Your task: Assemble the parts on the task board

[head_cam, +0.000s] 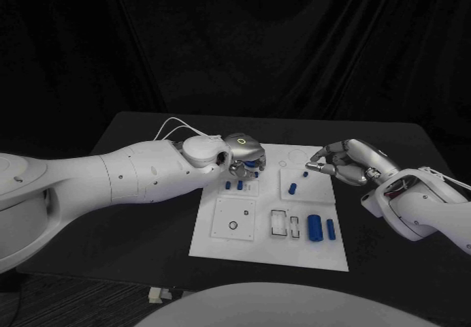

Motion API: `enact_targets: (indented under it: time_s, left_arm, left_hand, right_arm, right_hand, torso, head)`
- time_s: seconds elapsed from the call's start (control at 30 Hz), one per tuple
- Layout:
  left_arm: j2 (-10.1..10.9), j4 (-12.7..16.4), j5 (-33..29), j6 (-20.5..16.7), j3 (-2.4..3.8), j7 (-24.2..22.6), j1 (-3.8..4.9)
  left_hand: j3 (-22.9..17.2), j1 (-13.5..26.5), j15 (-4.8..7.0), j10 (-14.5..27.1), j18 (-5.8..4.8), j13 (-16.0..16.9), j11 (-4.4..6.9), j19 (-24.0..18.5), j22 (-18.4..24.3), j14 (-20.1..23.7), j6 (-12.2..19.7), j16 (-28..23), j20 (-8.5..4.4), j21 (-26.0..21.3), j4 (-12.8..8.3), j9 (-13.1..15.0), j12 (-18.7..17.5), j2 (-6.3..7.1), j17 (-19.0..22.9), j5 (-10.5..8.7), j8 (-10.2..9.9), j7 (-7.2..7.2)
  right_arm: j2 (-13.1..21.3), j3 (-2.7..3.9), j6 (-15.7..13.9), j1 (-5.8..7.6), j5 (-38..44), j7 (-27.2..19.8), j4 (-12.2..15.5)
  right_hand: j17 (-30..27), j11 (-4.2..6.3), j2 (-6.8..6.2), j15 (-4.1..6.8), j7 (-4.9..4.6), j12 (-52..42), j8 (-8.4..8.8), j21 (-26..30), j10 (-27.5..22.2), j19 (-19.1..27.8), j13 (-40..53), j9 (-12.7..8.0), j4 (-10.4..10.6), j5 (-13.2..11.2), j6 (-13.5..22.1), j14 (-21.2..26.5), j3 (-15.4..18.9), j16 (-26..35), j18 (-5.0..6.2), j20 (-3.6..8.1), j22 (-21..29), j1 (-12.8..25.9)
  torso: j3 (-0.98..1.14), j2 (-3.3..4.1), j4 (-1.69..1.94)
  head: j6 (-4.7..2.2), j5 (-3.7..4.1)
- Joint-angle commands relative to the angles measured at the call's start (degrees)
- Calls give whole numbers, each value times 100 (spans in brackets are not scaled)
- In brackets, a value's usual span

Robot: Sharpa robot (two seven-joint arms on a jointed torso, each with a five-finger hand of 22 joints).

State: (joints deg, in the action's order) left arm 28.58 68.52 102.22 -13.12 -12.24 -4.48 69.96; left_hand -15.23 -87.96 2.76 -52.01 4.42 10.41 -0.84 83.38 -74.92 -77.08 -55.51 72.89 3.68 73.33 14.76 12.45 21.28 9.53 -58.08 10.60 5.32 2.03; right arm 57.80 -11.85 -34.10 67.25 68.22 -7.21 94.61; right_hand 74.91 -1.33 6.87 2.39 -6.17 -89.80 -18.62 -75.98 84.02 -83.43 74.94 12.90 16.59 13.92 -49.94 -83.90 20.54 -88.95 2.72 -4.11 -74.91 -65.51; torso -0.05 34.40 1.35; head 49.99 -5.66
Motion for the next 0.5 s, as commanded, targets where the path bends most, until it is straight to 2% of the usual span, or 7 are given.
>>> enact_targets:
  time_s: [0.03,0.17,0.5]
  left_arm:
    - [-40,-54,20,70,6,9,-20]
    - [-90,-147,20,41,7,-19,-45]
    - [-208,-324,20,34,7,-59,-109]
  left_hand:
    - [-54,-6,-8,-5,-83,-10,-10,-15,-1035,48,-62,-30,-39,-30,-14,-9,-31,57,23,52,-24,11]
    - [-197,-20,-12,-66,-82,-18,-10,-19,-1035,54,-139,-32,-40,-40,-69,-21,-110,71,58,352,-3,40]
    - [-260,8,-8,-126,-80,-17,-2,-23,-1033,65,-217,-45,-41,-52,-84,-7,-135,82,100,340,33,58]
  right_arm:
    - [-5,3,13,-16,31,19,0]
    - [-8,3,33,-16,31,31,-3]
    - [-1,3,54,-16,31,48,4]
  right_hand:
    - [1196,-20,19,-16,18,20,-5,26,549,25,1438,3,4,-20,-37,-533,27,37,75,1,-1050,-13]
    - [1192,-19,23,-15,18,26,-3,38,542,31,1428,2,0,-11,-35,-532,27,39,78,2,-1046,-19]
    - [1184,-18,27,-14,19,33,-2,43,535,32,1417,1,-4,3,-33,-530,27,43,79,3,-1045,-32]
  torso:
    - [-1,-2,-3]
    - [-1,-2,-3]
    - [0,-1,2]
  head:
    - [1,-15]
    - [1,-22]
    - [1,13]
